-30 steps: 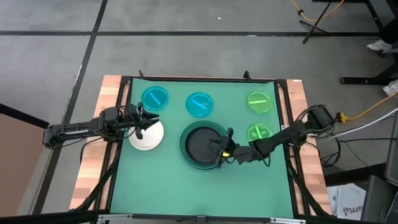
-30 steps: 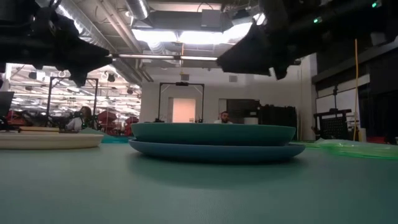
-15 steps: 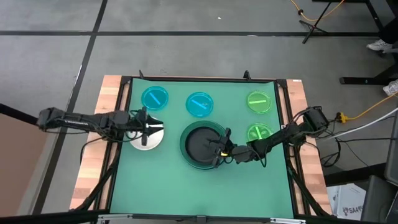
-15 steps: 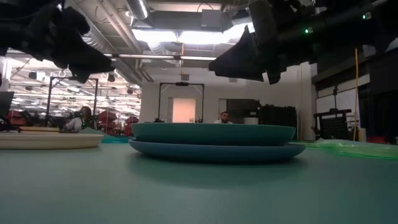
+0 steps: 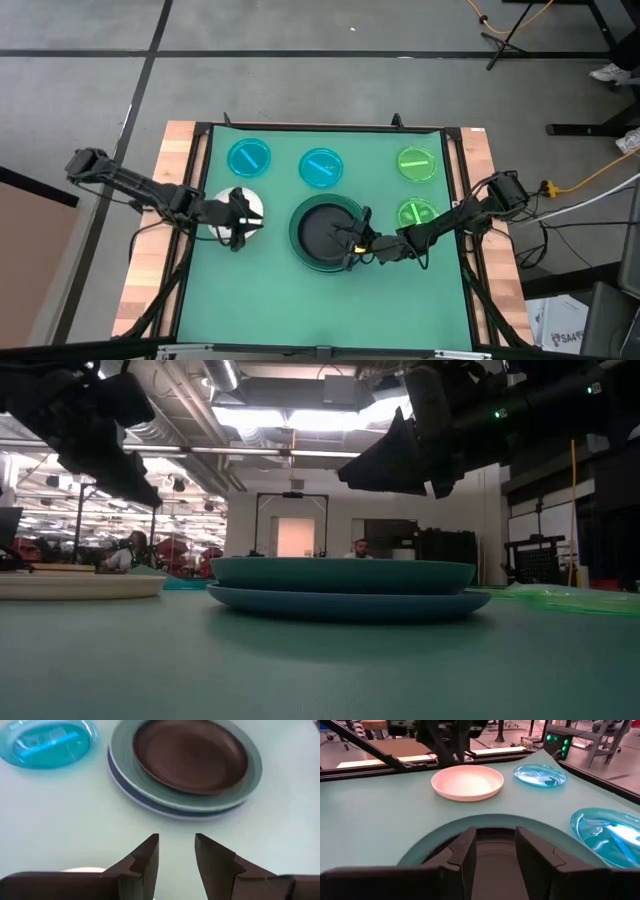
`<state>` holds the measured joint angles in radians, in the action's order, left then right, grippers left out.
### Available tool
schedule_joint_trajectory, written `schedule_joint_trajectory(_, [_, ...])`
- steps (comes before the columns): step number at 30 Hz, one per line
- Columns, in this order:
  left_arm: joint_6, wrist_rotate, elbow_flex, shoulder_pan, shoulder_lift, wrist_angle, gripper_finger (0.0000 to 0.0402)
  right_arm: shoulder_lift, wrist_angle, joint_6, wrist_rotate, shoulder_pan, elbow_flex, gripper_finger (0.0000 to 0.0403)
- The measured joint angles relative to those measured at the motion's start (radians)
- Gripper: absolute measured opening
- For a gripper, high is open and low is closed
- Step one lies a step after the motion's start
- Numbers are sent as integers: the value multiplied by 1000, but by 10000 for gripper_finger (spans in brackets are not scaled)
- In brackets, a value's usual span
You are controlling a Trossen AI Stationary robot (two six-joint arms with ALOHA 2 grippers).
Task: Stack plastic plates
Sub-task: Stack the white plate on top of the black plate
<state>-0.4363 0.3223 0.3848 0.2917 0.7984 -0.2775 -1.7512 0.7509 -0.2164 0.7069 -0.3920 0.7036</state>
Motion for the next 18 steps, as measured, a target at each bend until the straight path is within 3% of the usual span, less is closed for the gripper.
schedule_joint_trajectory(8, [-87,43,89,141,145,-102,120,0,-22,-21,0,0,0,127])
schedule_joint_trajectory(18, [-267,26,93,257,285,-139,120,0,-19,-22,0,0,0,127])
